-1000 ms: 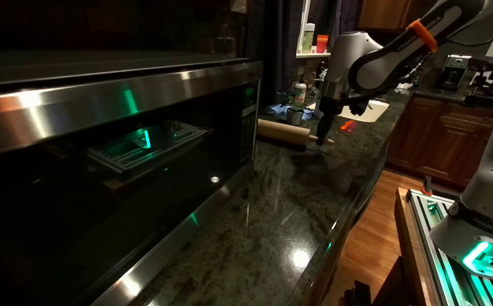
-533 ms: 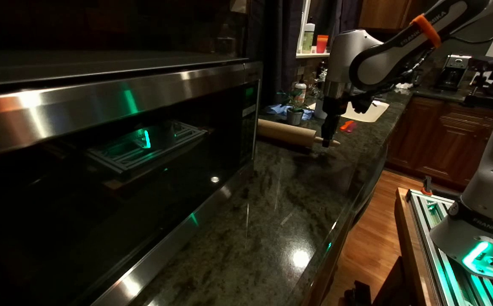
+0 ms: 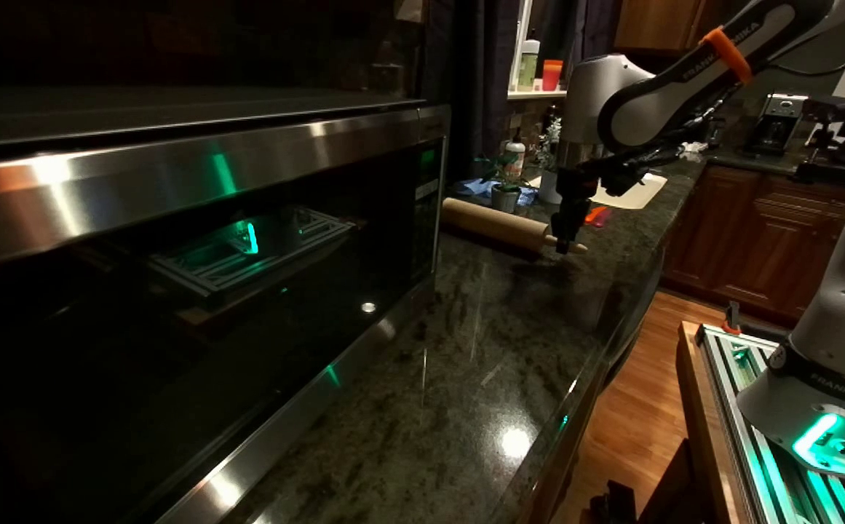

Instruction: Move the rolling pin left and right, then left and right again

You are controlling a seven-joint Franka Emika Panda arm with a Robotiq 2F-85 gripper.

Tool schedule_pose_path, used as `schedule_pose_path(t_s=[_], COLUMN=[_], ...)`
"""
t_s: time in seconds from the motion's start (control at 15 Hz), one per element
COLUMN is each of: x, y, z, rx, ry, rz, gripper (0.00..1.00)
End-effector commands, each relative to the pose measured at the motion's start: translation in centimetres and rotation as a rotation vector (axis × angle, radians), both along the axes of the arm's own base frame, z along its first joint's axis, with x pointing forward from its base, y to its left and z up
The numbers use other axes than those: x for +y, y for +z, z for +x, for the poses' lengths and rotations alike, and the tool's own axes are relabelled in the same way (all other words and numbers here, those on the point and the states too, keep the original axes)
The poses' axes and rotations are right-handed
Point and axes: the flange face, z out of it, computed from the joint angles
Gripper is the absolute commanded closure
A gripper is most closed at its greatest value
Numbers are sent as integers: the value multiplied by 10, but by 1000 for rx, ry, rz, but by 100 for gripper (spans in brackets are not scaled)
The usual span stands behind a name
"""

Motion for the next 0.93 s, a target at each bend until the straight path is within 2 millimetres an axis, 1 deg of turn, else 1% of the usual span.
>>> schedule_pose_path(t_s=[0.0,0.2,0.4,0.87], x=[-20,-36,-45,-46], y=[1,1,0,-3], z=[-6,-11,-15,-14], rx=[10,7,7,8], ry=[-105,-169,-211,-230], rz=[-25,-33,-33,-18], gripper=[93,93,93,93])
